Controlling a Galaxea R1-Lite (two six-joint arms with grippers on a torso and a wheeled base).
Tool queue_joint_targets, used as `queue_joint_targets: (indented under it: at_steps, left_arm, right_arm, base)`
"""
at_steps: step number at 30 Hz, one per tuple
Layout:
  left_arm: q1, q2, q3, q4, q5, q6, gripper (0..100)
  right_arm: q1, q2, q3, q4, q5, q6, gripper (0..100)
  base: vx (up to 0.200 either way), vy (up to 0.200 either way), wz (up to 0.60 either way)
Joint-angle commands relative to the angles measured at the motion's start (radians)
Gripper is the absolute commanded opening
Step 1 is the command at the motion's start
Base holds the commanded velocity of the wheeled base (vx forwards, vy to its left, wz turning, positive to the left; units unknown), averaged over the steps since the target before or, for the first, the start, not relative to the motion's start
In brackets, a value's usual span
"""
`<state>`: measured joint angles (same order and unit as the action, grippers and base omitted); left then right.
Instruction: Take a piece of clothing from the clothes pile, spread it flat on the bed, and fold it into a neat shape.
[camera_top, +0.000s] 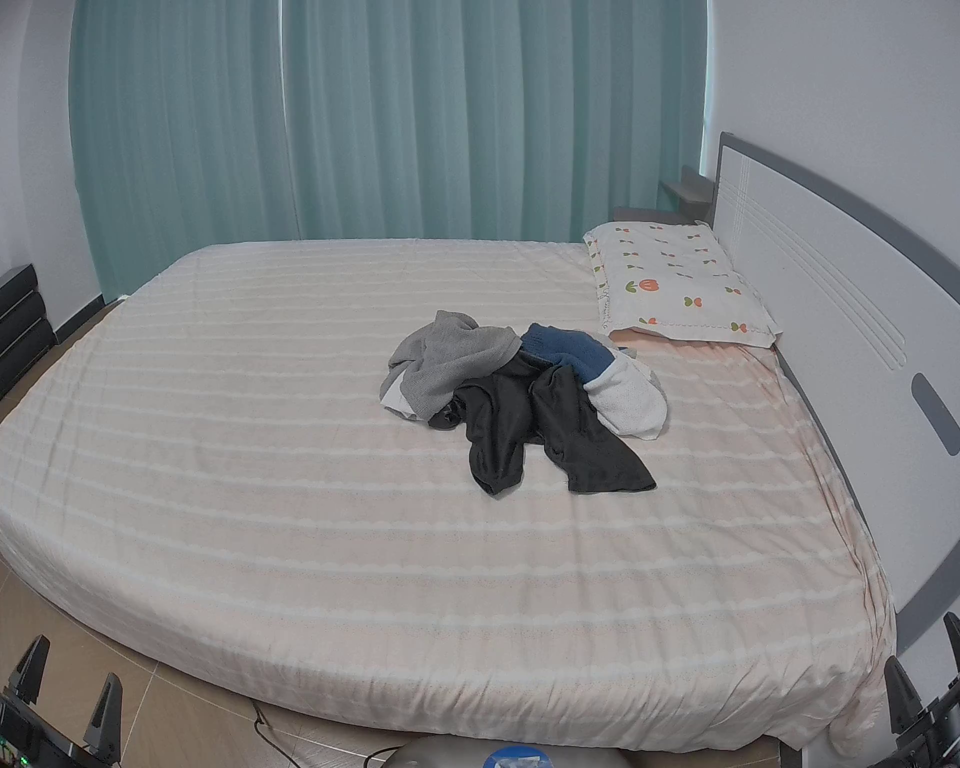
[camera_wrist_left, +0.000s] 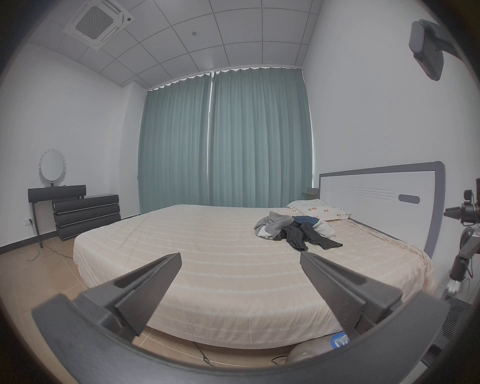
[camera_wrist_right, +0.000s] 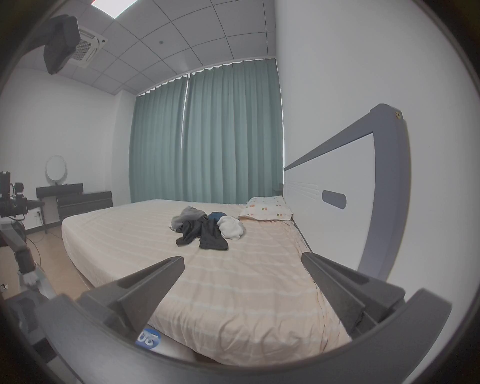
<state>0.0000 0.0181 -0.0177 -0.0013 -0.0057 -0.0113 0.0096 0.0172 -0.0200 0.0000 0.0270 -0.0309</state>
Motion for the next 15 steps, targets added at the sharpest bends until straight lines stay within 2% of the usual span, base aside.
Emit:
queue_joint_targets:
  at_steps: [1,2,7,8,10,11,14,15]
  left_arm:
    - [0.000,-0.018,0.016,0.000,0.000,0.001,100]
    - [0.000,-0.018,0.016,0.000,0.001,0.002,100]
    - [0.000,-0.018,0.016,0.000,0.000,0.001,100]
    - [0.000,-0.018,0.016,0.000,0.000,0.001,100]
    - [0.000,-0.018,0.018,0.000,0.000,0.002,100]
    - [0.000,-0.018,0.016,0.000,0.001,0.002,100]
    - [0.000,-0.018,0.016,0.000,0.001,0.002,100]
    - [0.000,-0.018,0.016,0.000,0.001,0.001,100]
  right_arm:
    - [0.012,0.046,-0.087,-0.018,0.030,0.022,100]
    - [0.013,0.165,-0.212,0.009,0.073,0.065,100]
    - [0.026,0.489,-0.216,-0.018,0.160,0.074,100]
    - [0.038,0.604,-0.224,-0.052,0.188,0.078,100]
    - [0.047,0.682,-0.225,-0.091,0.202,0.080,100]
    - [0.076,0.837,-0.227,-0.187,0.212,0.081,100]
    - [0.132,1.037,-0.235,-0.321,0.208,0.085,100]
    - [0.164,1.187,-0.244,-0.423,0.202,0.086,100]
  base:
    - [0.000,0.000,0.00]
    - [0.000,0.000,0.00]
    - [0.000,0.000,0.00]
    - [0.000,0.000,0.00]
    - [0.000,0.000,0.00]
    - [0.000,0.000,0.00]
    - [0.000,0.000,0.00]
    - [0.000,0.000,0.00]
